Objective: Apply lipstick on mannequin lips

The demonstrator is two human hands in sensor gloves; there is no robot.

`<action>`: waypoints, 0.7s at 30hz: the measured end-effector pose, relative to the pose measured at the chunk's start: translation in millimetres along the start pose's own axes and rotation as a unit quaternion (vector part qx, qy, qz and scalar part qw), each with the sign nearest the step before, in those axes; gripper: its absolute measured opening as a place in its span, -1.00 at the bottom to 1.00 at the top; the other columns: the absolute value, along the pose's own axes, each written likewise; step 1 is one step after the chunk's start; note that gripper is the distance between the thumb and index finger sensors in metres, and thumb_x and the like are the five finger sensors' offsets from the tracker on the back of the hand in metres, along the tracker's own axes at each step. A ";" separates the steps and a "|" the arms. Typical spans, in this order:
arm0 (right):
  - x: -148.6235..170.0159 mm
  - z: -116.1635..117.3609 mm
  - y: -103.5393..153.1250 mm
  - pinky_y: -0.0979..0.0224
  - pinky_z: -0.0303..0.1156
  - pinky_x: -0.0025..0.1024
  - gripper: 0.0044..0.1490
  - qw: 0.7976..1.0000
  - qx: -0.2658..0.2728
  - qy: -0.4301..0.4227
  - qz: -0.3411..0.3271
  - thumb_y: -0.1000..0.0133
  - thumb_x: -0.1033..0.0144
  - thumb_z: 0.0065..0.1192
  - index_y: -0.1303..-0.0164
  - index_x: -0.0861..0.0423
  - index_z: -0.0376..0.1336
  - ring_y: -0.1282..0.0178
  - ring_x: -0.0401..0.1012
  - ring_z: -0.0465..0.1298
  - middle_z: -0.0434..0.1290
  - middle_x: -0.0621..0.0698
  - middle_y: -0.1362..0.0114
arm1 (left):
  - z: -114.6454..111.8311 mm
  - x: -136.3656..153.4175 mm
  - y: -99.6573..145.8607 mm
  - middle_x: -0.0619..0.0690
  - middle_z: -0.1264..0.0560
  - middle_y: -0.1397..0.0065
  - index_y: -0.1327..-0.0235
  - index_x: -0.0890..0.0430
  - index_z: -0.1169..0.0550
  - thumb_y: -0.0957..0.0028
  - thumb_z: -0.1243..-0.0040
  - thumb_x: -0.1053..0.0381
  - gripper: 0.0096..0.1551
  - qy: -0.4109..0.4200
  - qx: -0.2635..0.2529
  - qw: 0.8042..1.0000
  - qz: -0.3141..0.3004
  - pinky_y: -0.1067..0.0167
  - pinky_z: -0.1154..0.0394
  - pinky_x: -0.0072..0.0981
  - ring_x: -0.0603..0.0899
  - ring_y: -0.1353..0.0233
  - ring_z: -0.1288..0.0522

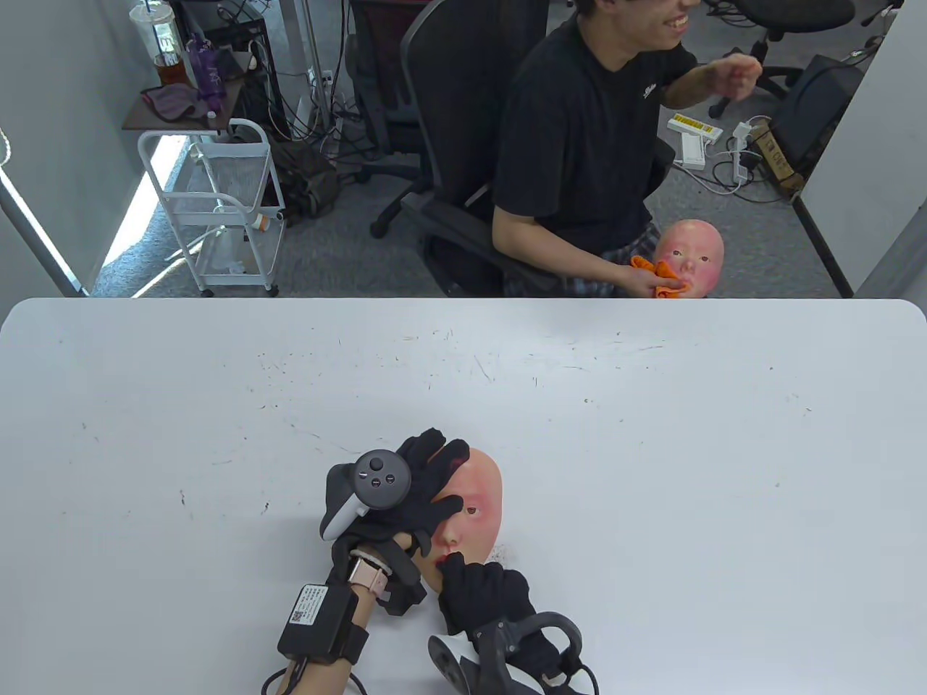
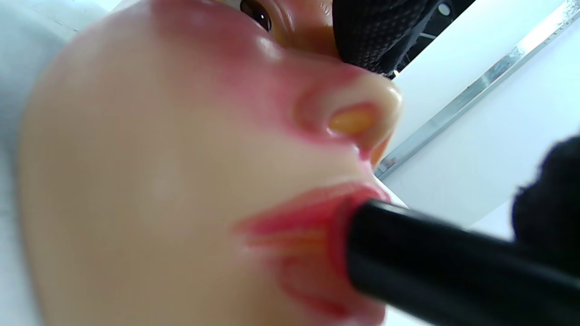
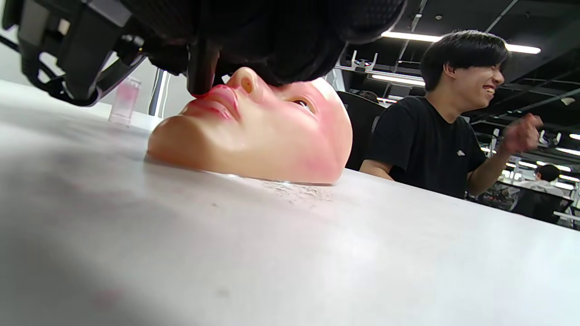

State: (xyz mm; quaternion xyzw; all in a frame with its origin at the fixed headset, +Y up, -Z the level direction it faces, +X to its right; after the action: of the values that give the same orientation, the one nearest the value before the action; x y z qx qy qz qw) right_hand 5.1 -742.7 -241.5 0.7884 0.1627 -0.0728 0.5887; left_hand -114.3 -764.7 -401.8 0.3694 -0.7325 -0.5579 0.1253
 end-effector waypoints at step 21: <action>17.3 8.0 1.8 -0.12 0.45 -0.16 -0.36 0.996 -0.019 -0.080 0.029 -0.09 0.00 0.19 -0.29 0.10 0.36 0.01 -0.06 0.56 0.57 -0.04 0.05 | -0.6 1.1 -2.0 -0.13 0.23 -0.80 -0.70 -0.39 -0.10 -0.10 -0.26 -0.10 -0.08 0.004 0.001 1.000 0.006 -0.59 0.08 0.31 0.21 -0.73 0.30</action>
State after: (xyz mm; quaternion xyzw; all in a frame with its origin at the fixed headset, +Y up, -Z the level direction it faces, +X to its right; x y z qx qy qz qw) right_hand 22.5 -747.8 -247.6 0.7729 0.0934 -0.1154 0.6169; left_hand -113.8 -766.2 -403.7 0.3674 -0.7346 -0.5552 0.1310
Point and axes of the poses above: the tracker on the back of each hand, its own x axis roughly to the little-finger side, its own y axis roughly from the fingertips to the wrist, z = x × y, the point moved 4 cm from there along -y, roughly from the wrist to the fingertips
